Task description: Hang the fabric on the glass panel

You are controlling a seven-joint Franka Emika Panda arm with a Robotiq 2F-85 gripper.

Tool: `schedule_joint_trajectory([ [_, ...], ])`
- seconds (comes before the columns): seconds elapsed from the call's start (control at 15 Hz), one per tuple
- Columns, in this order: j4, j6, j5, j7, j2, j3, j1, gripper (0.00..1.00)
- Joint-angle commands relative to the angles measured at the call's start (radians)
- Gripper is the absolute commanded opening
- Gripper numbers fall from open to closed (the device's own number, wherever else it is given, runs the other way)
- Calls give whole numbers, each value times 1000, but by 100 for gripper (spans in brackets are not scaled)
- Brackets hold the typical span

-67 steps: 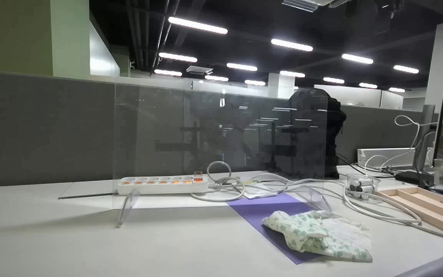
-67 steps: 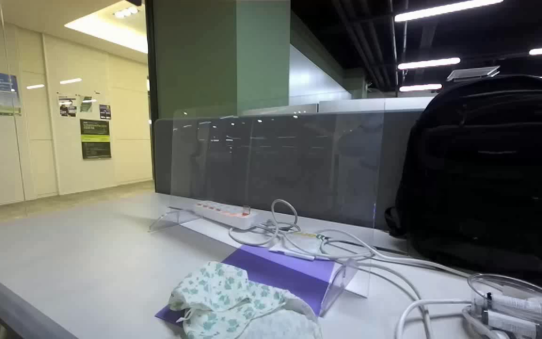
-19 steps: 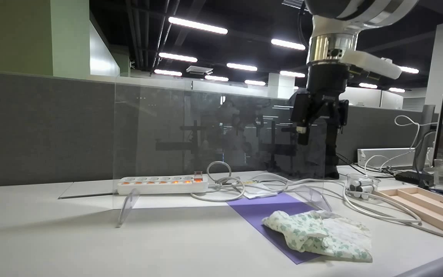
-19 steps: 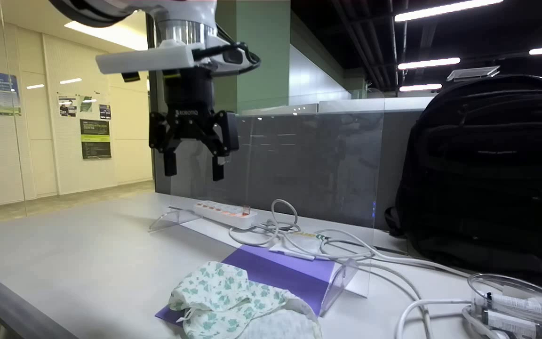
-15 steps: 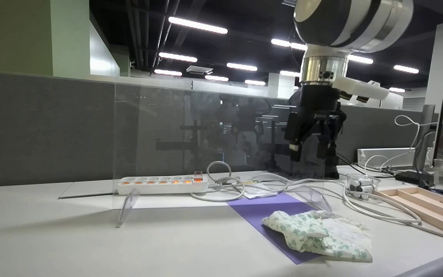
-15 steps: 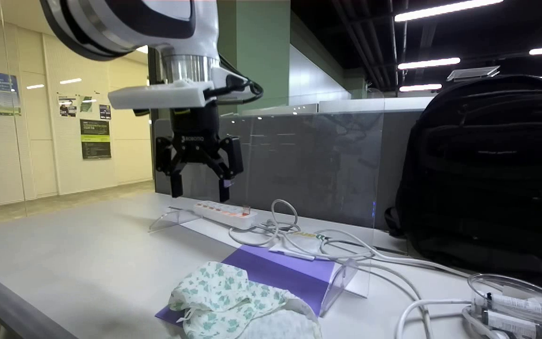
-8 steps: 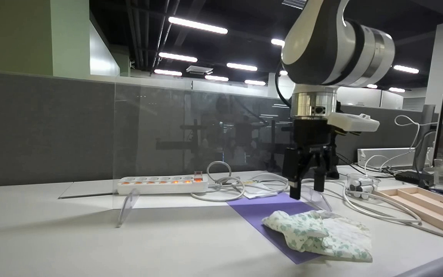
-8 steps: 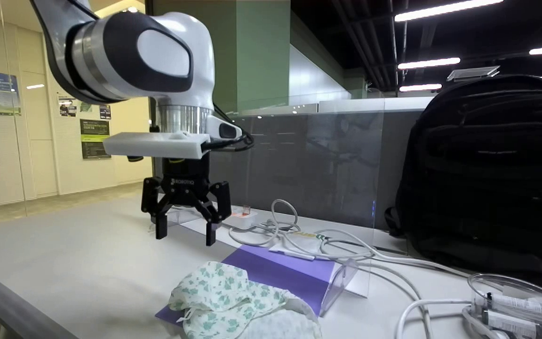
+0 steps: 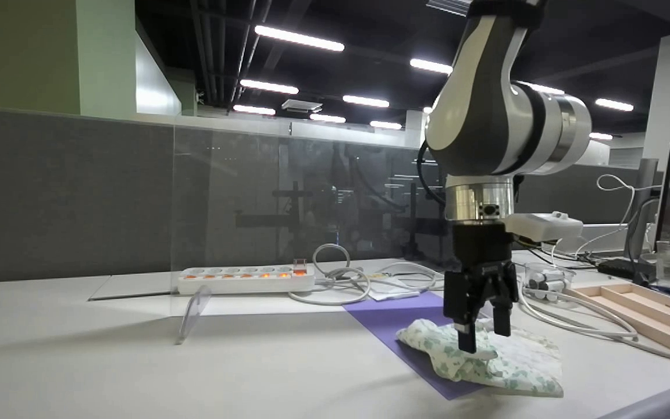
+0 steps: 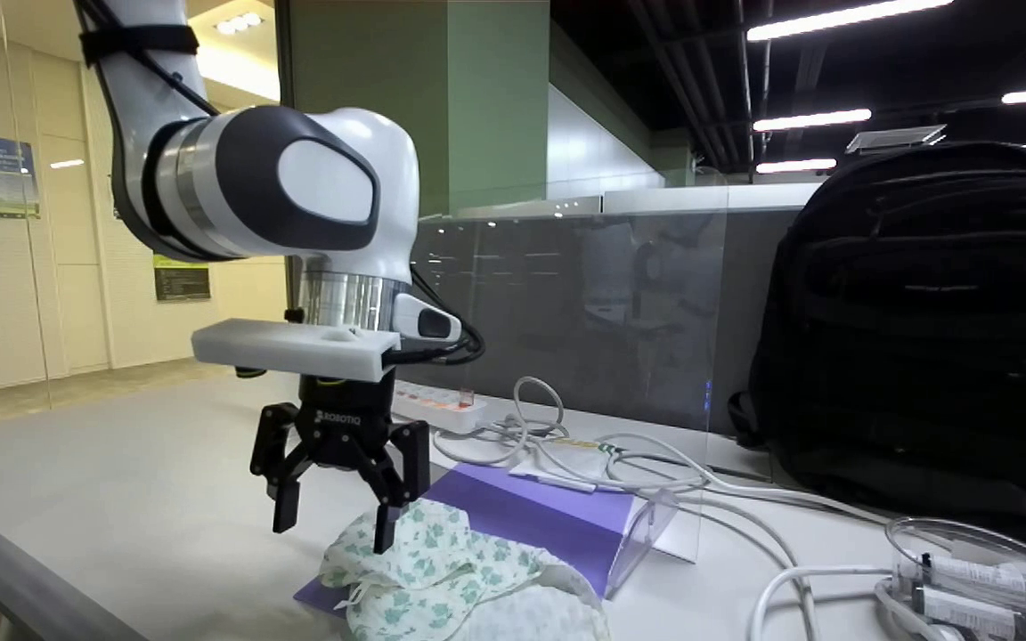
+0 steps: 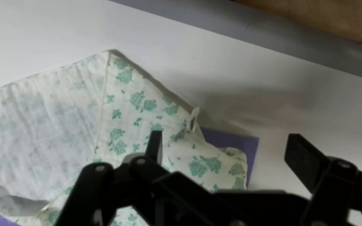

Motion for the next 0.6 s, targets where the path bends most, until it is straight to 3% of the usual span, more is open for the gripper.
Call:
schedule_joint_trajectory([
  [0.0, 40, 12, -36, 22, 57, 10, -29, 100],
  [0.27, 61, 41, -81, 43, 90, 4, -30, 100],
  [0.33, 65, 47, -81, 44, 96, 7, -33, 75],
  [0.4, 67, 53, -89, 48, 102, 6, -33, 74],
  [0.53, 73, 58, -93, 47, 110, 8, -35, 60],
])
